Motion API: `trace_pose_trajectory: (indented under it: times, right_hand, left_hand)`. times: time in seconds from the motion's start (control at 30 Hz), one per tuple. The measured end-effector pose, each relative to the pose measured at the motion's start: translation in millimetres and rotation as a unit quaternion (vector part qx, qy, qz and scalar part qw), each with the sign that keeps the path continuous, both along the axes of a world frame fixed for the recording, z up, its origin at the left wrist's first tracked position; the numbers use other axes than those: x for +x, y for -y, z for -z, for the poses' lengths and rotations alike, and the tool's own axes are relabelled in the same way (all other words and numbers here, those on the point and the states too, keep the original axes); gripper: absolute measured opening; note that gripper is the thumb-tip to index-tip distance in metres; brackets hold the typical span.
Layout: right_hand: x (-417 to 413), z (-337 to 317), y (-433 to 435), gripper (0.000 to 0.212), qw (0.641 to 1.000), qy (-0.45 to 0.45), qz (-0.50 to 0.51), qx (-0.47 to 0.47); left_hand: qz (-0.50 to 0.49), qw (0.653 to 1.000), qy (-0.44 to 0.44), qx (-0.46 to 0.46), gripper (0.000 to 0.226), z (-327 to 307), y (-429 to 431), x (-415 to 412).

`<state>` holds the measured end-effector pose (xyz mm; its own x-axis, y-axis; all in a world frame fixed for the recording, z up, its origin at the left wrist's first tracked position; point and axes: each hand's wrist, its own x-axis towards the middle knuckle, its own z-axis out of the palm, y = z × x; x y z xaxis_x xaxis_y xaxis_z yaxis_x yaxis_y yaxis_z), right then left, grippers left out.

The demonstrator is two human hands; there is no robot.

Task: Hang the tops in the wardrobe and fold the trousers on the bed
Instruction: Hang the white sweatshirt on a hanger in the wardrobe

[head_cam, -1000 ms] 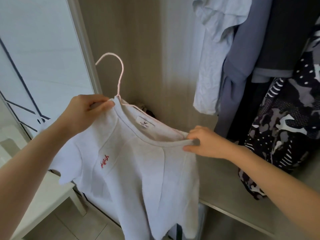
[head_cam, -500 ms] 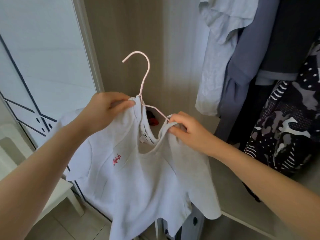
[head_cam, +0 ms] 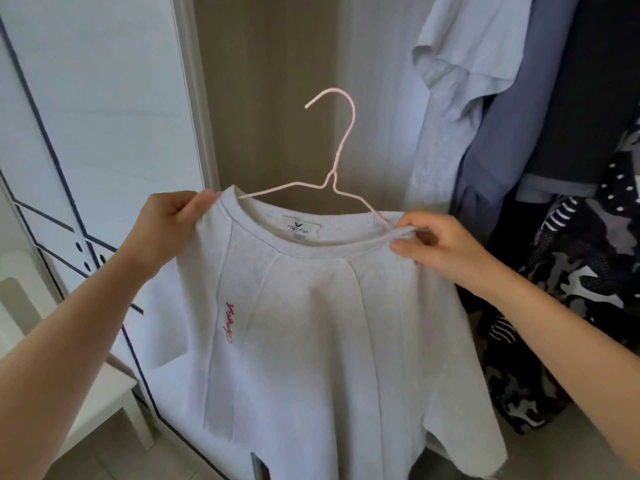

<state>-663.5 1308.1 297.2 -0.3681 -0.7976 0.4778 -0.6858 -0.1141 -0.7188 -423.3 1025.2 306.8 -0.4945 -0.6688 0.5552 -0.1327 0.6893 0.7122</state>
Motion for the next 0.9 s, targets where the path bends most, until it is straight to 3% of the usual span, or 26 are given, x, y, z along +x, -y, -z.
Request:
trace_pose_trajectory:
  times: [0.13,0.3,0.4,0.47,0.53,0.6,0.73,0.83,0.9]
  right_hand:
    - [-10,-13,-10,0.021,0.995,-0.069,0.028,0.066]
    - [-17,-25,-16,0.057,0.984,-0.123,0.089,0.093]
    - [-24,-32,-22,0.030,0.989,-0.109,0.083,0.053]
    - [-30,-32,-30,0.021,0.986,-0.109,0.064,0.110]
    - [-37,-29,-36,0.077,0.976,-0.112,0.060,0.179]
    - [-43,-25,-38,0.101,0.980,-0.088,0.050,0.169]
    - [-43,-31,-45,0.103,0.993,-0.014,0.046,0.112]
    - [-43,-32,-49,0.098,0.986,0.010,0.024,0.168]
    - [-43,-33,-52,0.085,0.973,0.039,-0.001,0.227]
  left_hand:
    - [-0.028,0.997,-0.045,0.062,0.051,-1,0,-4]
    - [-0.025,0.990,-0.078,0.116,0.049,-2,2,-12]
    - [-0.019,0.976,-0.119,0.182,0.048,-6,1,-13]
    - [-0.011,0.958,-0.158,0.240,0.037,-9,2,-12]
    - [-0.006,0.952,-0.164,0.259,0.029,-10,4,-11]
    - [-0.008,0.954,-0.158,0.254,0.031,-9,8,-11]
    - [-0.010,0.964,-0.136,0.228,0.044,-10,14,-14]
    - [-0.010,0.971,-0.120,0.205,0.047,-8,18,-15]
    - [-0.005,0.972,-0.120,0.200,0.041,-7,21,-14]
